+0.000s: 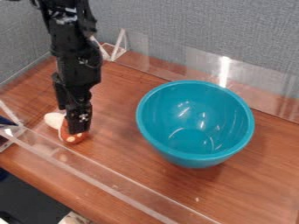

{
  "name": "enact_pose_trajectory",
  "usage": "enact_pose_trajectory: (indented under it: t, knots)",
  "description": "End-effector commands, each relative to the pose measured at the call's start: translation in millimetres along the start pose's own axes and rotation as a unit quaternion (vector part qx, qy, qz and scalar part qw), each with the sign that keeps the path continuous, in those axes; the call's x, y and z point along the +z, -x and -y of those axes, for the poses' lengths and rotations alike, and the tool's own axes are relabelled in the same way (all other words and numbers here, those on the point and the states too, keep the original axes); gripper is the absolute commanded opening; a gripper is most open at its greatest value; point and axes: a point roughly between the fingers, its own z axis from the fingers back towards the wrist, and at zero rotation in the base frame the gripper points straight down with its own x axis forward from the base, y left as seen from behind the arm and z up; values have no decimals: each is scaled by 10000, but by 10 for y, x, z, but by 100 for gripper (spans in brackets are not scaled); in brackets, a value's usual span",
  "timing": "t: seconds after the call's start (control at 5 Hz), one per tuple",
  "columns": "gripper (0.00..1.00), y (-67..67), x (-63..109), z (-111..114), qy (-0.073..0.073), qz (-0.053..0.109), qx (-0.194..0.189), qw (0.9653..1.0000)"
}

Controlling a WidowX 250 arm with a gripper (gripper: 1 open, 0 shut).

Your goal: Put the mushroom in the blue bowl

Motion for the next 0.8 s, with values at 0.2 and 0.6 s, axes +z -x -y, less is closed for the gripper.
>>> enact_pose_trajectory:
  t: [0.2,0.6]
  knots:
    - [100,-60,-80,-22,-140,15,-71,9999]
    - [0,-79,40,-21,-228,118,-12,9997]
